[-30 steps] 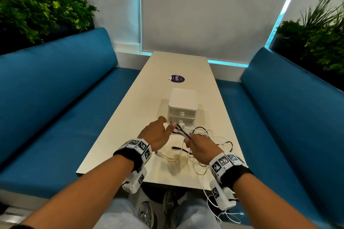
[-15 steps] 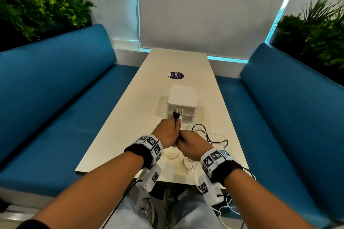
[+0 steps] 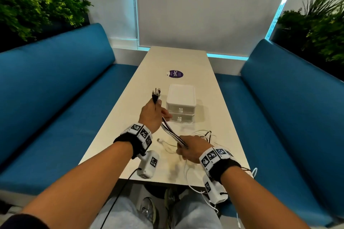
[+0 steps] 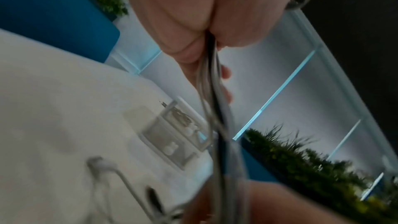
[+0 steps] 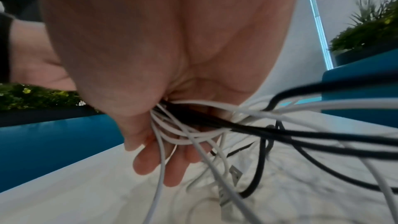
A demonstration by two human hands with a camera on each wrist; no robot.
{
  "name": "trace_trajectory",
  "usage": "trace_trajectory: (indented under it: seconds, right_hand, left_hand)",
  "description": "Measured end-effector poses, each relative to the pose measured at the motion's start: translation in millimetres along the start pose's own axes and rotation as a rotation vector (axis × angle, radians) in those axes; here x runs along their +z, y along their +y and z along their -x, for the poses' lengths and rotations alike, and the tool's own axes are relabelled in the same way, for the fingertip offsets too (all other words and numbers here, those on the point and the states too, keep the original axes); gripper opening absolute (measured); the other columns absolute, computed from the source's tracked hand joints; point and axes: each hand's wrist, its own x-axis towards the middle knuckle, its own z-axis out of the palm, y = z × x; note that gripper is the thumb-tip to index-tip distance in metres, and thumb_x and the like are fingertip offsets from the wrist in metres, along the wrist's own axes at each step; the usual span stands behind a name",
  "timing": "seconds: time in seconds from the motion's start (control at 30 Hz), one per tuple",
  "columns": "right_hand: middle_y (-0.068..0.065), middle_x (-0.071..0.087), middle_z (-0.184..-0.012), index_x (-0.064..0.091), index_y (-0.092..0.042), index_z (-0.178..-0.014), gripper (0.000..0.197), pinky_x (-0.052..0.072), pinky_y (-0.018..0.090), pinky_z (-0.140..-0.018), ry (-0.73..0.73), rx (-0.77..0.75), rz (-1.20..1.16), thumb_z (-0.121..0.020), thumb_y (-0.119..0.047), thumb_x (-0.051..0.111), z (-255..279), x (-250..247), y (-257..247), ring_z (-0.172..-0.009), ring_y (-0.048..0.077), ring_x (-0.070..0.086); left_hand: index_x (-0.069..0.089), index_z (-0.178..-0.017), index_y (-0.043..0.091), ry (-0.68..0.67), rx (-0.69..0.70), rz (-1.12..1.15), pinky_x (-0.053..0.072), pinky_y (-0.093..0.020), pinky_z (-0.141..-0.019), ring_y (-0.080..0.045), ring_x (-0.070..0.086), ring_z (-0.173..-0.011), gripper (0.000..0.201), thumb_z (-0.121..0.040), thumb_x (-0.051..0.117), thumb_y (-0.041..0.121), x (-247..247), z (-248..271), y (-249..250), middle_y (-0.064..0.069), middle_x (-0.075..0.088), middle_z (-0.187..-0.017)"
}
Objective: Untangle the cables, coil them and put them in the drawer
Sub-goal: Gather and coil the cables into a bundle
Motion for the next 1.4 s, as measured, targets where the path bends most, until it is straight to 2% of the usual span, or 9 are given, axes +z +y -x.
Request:
trace_trajectory:
  seconds: [0.17, 0.33, 0.5, 0.63, 0.8, 0.9, 1.03, 1.23, 1.4]
  right_hand:
    - [-0.006, 0.07, -0.076, 0.059, -0.026, -0.082, 0.017, 0.044, 0.028, -0.067, -0.011, 0.031, 0.024, -0.086, -0.042, 0.063, 0, -4, 11, -0.075, 0.014, 0.064]
    - [-0.001, 0.067, -0.093, 0.064, -0.031, -0.091, 0.015, 0.044, 0.029, -0.078, 0.022, 0.082, 0.278, -0.08, -0.04, 0.067, 5, -7, 33, -0.091, 0.022, 0.062]
    - [-0.001, 0.068, -0.089, 0.051, -0.029, -0.109, 0.026, 0.037, 0.034, -0.09, 0.166, 0.085, 0.59, -0.083, -0.022, 0.05, 4, -10, 51, -0.088, 0.025, 0.061]
    - [0.001, 0.068, -0.105, 0.044, -0.025, -0.116, 0.037, 0.035, 0.035, -0.091, 0.202, 0.122, 0.675, -0.083, -0.01, 0.05, 10, -10, 56, -0.099, 0.026, 0.062]
    - [-0.001, 0.06, -0.121, 0.04, -0.023, -0.131, 0.049, 0.036, 0.041, -0.097, 0.166, 0.259, 0.72, -0.085, -0.007, 0.051, 25, -12, 79, -0.118, 0.023, 0.054]
    - [-0.001, 0.061, -0.113, 0.037, -0.024, -0.134, 0.052, 0.041, 0.04, -0.094, 0.133, 0.323, 0.636, -0.086, -0.005, 0.046, 30, -18, 92, -0.109, 0.023, 0.058]
    - [-0.004, 0.061, -0.092, 0.031, -0.019, -0.139, 0.053, 0.032, 0.042, -0.104, 0.132, 0.403, 0.652, -0.088, -0.01, 0.041, 29, -23, 97, -0.093, 0.023, 0.06]
    - [-0.002, 0.053, -0.13, 0.037, -0.022, -0.137, 0.049, 0.033, 0.043, -0.102, 0.134, 0.562, 0.707, -0.09, -0.024, 0.051, 44, -30, 138, -0.121, 0.021, 0.052]
    - [-0.005, 0.057, -0.119, 0.044, -0.026, -0.132, 0.041, 0.035, 0.04, -0.1, 0.094, 0.516, 0.683, -0.092, -0.016, 0.048, 52, -30, 156, -0.108, 0.018, 0.06]
  left_hand:
    - [0.051, -0.094, 0.005, -0.016, 0.022, -0.096, 0.035, -0.033, -0.055, -0.027, 0.036, -0.049, 0.031, -0.104, 0.038, 0.031, 7, -4, 5, -0.009, 0.04, -0.06]
    - [0.05, -0.098, 0.017, -0.325, 0.308, -0.837, 0.035, -0.03, -0.051, -0.023, 0.053, -0.059, 0.017, -0.102, 0.045, 0.033, -12, 5, 12, -0.006, 0.06, -0.076]
    - [0.056, -0.114, 0.024, -0.61, 0.47, -1.491, 0.037, -0.031, -0.065, -0.028, 0.061, -0.086, 0.056, -0.082, 0.057, 0.07, -19, 15, 15, -0.005, 0.064, -0.096]
    - [0.066, -0.104, 0.016, -0.619, 0.447, -1.71, 0.039, -0.032, -0.064, -0.03, 0.064, -0.088, 0.035, -0.098, 0.049, 0.046, -25, 5, 15, -0.008, 0.066, -0.099]
    - [0.062, -0.106, 0.019, -0.432, 0.35, -1.738, 0.041, -0.032, -0.062, -0.024, 0.061, -0.079, 0.026, -0.101, 0.044, 0.037, -55, -14, 6, -0.003, 0.064, -0.096]
    - [0.063, -0.104, 0.02, -0.357, 0.255, -1.686, 0.044, -0.031, -0.065, -0.024, 0.062, -0.082, 0.026, -0.1, 0.044, 0.038, -68, -16, -11, -0.002, 0.064, -0.095]
    - [0.064, -0.102, 0.019, -0.332, 0.163, -1.639, 0.047, -0.031, -0.066, -0.024, 0.064, -0.084, 0.026, -0.099, 0.045, 0.037, -70, -11, -37, -0.002, 0.065, -0.095]
    - [0.063, -0.101, 0.017, -0.268, 0.067, -1.66, 0.045, -0.03, -0.064, -0.022, 0.059, -0.076, 0.023, -0.098, 0.047, 0.034, -99, -11, -49, 0.0, 0.06, -0.087]
    - [0.063, -0.103, 0.019, -0.34, 0.108, -1.664, 0.043, -0.03, -0.067, -0.024, 0.065, -0.09, 0.027, -0.099, 0.046, 0.04, -110, -9, -47, -0.002, 0.065, -0.098]
